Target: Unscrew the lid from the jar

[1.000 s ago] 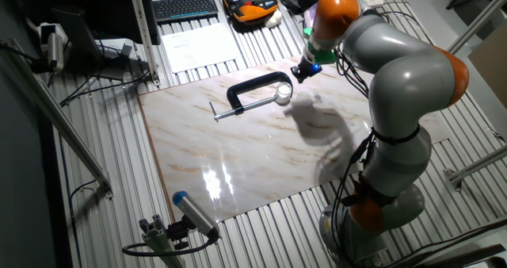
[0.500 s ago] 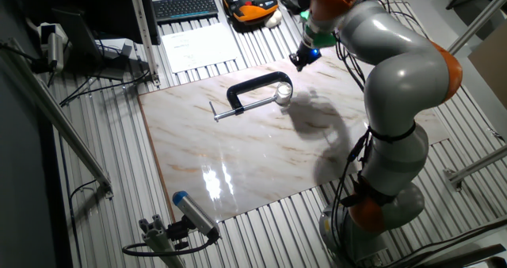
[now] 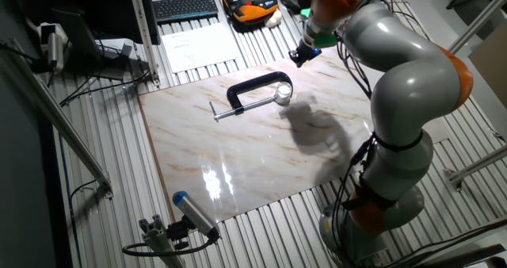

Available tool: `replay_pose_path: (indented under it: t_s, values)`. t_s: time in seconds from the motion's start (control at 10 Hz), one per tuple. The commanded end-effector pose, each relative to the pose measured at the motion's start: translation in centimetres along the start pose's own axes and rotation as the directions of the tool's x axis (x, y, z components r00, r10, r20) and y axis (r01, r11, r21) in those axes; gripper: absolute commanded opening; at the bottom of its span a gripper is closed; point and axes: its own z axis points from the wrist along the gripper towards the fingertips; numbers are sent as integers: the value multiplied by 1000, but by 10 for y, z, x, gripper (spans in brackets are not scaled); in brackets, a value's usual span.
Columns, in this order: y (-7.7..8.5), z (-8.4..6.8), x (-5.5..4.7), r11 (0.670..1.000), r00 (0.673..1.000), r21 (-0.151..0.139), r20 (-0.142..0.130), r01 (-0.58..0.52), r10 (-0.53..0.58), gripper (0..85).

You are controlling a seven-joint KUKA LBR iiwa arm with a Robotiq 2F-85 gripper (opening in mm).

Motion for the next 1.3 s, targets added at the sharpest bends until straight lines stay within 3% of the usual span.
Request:
replay_pose_path:
  t_s: [0.0, 0.3, 1.2]
  values:
    - [-1, -2, 0, 1000, 1000, -5, -9, 4, -4, 0]
    - [1, -4, 3, 1000, 999, -12, -37, -1, 0, 0]
    - [-1, 0, 10, 1000, 999, -18, -37, -6, 5, 0]
